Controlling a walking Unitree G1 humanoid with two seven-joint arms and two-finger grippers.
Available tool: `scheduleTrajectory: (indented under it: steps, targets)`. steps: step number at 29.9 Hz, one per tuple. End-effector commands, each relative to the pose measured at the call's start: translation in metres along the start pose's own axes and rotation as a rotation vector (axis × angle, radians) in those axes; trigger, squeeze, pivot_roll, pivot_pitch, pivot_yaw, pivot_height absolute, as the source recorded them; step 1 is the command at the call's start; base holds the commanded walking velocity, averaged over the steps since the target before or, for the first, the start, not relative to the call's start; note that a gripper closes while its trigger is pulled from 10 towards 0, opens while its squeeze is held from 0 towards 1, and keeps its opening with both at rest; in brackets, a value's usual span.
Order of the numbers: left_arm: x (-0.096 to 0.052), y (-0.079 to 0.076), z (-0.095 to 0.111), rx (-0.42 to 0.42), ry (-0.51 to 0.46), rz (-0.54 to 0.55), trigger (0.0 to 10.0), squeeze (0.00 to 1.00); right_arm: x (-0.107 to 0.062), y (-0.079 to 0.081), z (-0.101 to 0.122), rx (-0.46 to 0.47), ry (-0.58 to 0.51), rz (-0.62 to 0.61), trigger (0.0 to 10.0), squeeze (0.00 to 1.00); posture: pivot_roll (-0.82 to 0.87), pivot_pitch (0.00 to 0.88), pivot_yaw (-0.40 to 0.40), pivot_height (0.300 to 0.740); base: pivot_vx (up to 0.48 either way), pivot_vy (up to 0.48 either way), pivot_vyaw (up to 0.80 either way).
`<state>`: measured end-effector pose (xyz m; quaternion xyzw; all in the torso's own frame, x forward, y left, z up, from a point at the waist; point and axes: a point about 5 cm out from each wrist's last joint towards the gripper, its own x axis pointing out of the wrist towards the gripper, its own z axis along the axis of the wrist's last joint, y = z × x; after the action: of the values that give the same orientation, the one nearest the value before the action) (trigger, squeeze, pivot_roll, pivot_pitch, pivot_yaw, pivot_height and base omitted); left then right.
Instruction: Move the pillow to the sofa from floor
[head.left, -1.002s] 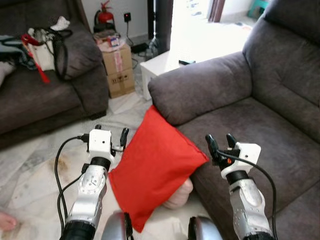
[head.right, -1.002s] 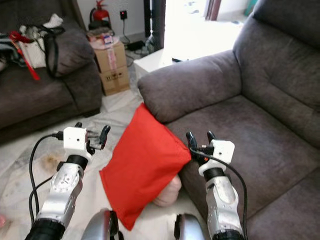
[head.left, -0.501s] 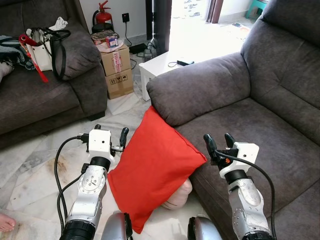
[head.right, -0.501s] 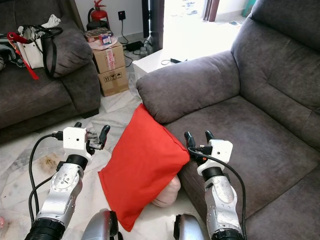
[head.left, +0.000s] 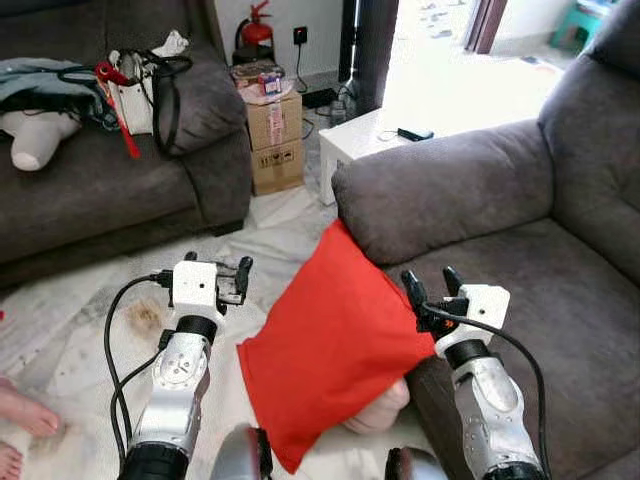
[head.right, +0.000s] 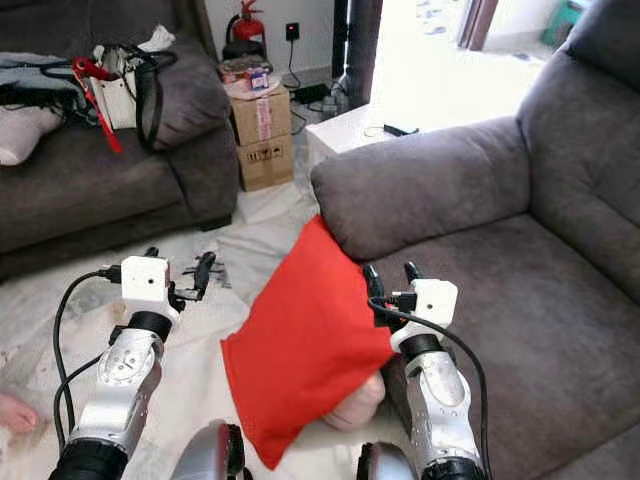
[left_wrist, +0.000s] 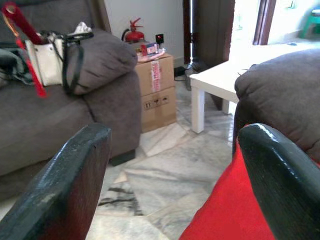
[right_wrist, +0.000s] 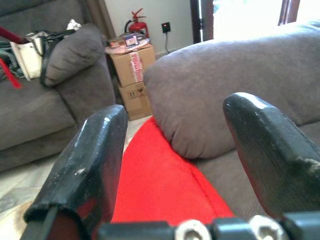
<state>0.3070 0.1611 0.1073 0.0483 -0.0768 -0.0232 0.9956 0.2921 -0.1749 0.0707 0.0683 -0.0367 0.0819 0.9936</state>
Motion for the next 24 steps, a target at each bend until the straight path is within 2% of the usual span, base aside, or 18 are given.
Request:
scheduleTrajectory:
  steps: [1,7,12,21,22,23,24]
  targets:
    - [-0.001,0.004,-0.003,0.0,0.02,0.014,10.0,0.0,0.0,0.002,-0.002,0.01,0.01,0.001,10.0,0.0,-0.07,0.109,0.016,0.636,0.412,0.0,0.0]
    - [-0.001,0.005,-0.004,0.008,0.026,0.016,10.0,0.0,0.001,0.002,-0.004,0.011,0.019,0.0,10.0,0.0,-0.07,0.112,0.015,0.636,0.392,0.0,0.0]
    - [-0.001,0.001,-0.005,-0.003,0.032,-0.022,10.0,0.0,0.0,0.001,-0.006,0.009,0.03,-0.011,10.0,0.0,-0.07,0.112,0.015,0.636,0.0,0.0,0.0]
    - [-0.006,-0.005,-0.015,-0.016,0.084,-0.069,10.0,0.0,-0.003,-0.016,-0.018,0.006,0.108,-0.137,10.0,0.0,-0.06,0.112,0.013,0.636,0.0,0.0,0.0]
    - [-0.007,-0.004,-0.016,-0.015,0.089,-0.069,10.0,0.0,-0.004,-0.019,-0.021,0.013,0.128,-0.154,10.0,0.0,-0.06,0.112,0.012,0.636,0.0,0.0,0.0]
    - [-0.008,-0.003,-0.019,-0.012,0.102,-0.069,10.0,0.0,-0.009,-0.026,-0.031,0.008,0.196,-0.201,10.0,0.0,-0.06,0.111,0.012,0.636,0.0,0.0,0.0]
    - [-0.008,-0.003,-0.019,-0.012,0.102,-0.069,10.0,0.0,-0.009,-0.026,-0.031,0.008,0.196,-0.201,10.0,0.0,-0.06,0.111,0.012,0.636,0.0,0.0,0.0]
